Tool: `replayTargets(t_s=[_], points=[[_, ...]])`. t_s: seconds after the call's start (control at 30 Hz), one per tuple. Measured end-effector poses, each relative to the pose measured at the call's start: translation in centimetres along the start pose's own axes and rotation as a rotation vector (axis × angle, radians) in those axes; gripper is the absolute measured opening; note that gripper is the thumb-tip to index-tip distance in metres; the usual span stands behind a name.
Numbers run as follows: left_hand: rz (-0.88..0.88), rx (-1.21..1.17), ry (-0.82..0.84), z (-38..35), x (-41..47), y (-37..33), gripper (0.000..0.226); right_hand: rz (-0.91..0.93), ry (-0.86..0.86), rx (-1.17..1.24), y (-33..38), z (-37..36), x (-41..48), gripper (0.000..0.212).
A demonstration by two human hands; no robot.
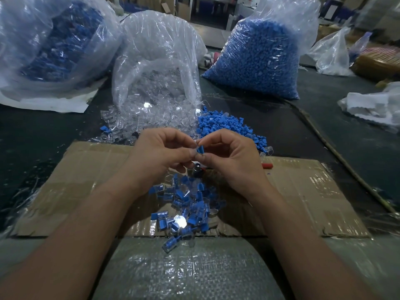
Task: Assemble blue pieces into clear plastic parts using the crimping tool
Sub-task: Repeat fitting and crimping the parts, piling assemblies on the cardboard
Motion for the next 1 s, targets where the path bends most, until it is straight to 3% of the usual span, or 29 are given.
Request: replayTargets(t_s=[0.43,0.63,0.77,1.0], points=[[0.011,-0.034,0.002,0.09,0.1,0.03,0.007,0.054,0.043,-0.004,0.27,-0.29,-0.15,0.033],[-0.021,-0.01,-0.026,0.18,0.17,-0.11,0.009,0.006,0.038,0.037,-0.09,-0.41,-0.11,0.017],[-0.027,-0.021,-0.02,0.11,0.07,-0.21,0.005,-0.023,0.053,0.042,-0.55,-0.43,-0.05,0.027],[-0.001,-0.056,0.029,-0.39,0.0,0.05,0.012,-0.021,0.007,0.025,-0.41,0.45,-0.06,0.019]])
Point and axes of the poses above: each hand's wrist, its own x-axis towards the middle knuckle, its own z-axis out of the back of the hand, y = z × x, the point moved 7 cm from there along x, towards the middle knuckle, and after that the axes turned 3 degrees about x, right-handed, at the moved point
